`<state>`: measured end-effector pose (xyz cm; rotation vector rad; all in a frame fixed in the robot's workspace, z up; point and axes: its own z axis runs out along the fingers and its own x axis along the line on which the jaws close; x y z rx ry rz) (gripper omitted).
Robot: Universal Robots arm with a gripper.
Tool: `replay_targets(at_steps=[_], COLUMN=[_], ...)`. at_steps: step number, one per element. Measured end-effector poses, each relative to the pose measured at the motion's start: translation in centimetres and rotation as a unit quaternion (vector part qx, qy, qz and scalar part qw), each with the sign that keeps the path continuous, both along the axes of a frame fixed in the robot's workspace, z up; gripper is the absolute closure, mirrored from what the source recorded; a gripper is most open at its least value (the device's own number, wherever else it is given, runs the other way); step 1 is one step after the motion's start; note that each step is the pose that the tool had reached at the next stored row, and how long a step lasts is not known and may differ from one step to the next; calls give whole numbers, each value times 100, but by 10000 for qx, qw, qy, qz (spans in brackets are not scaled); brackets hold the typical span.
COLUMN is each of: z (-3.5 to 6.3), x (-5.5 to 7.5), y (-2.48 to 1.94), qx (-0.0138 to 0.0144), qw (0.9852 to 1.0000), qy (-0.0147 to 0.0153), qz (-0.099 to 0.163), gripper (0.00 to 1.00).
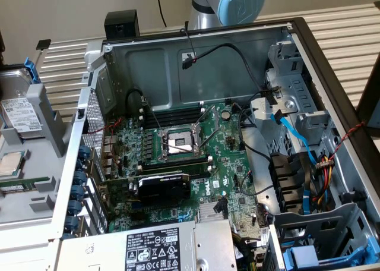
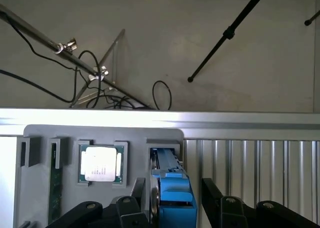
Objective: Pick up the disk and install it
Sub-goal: 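Pick up the disk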
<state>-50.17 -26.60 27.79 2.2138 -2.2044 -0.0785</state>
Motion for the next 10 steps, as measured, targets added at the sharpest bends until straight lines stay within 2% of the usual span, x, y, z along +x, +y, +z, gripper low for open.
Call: replay_targets(at_steps=[10], z=[-4], x=[-5], y=[0], qx=[1], qw=[10000], qy=[-1], qz=[0], gripper=[44])
